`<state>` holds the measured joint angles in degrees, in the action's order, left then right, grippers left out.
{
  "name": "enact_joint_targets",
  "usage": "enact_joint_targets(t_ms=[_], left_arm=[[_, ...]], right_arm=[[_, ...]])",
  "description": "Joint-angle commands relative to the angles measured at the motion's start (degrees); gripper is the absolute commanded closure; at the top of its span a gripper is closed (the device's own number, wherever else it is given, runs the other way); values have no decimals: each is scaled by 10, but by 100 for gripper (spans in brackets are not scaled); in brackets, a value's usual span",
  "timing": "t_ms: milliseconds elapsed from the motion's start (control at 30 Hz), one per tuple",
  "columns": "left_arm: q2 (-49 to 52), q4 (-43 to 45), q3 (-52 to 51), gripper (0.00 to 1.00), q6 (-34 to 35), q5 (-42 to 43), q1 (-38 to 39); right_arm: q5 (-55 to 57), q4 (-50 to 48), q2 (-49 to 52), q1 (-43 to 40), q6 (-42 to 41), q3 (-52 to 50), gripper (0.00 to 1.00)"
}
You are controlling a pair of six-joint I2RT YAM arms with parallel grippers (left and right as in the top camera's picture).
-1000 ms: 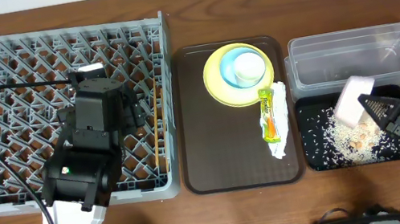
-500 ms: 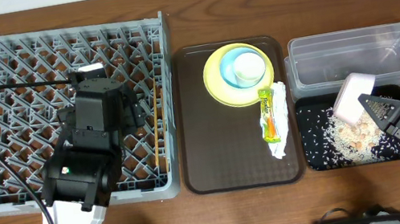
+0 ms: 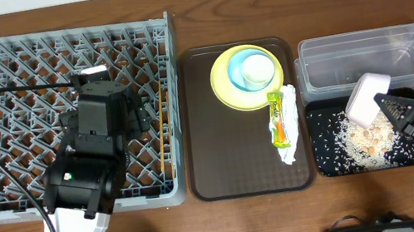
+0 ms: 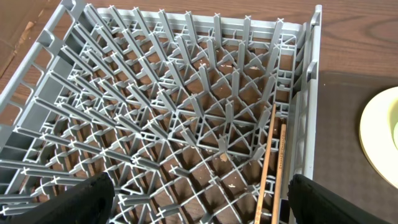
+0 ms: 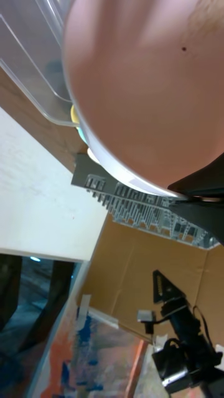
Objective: Sort waste into correct bins and load items into the dishwasher
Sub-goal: 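Hold the bowl inverted and shake rice onto the black tray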
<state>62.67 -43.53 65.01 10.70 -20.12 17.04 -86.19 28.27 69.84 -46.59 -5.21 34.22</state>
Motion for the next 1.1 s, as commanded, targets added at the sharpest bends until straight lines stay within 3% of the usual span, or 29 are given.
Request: enact_joint_targets(t_ms=[0,767,1067], left_arm=[[2,-2,11,8,7,-12,0],[2,-2,11,8,7,-12,0],[2,-2,11,8,7,-12,0]], right_arm=[[-32,16,-2,0,-60,-1,99],[-10,-32,-2,-2,-140,-2,99],[122,-7,-41,20,-156,9,99]])
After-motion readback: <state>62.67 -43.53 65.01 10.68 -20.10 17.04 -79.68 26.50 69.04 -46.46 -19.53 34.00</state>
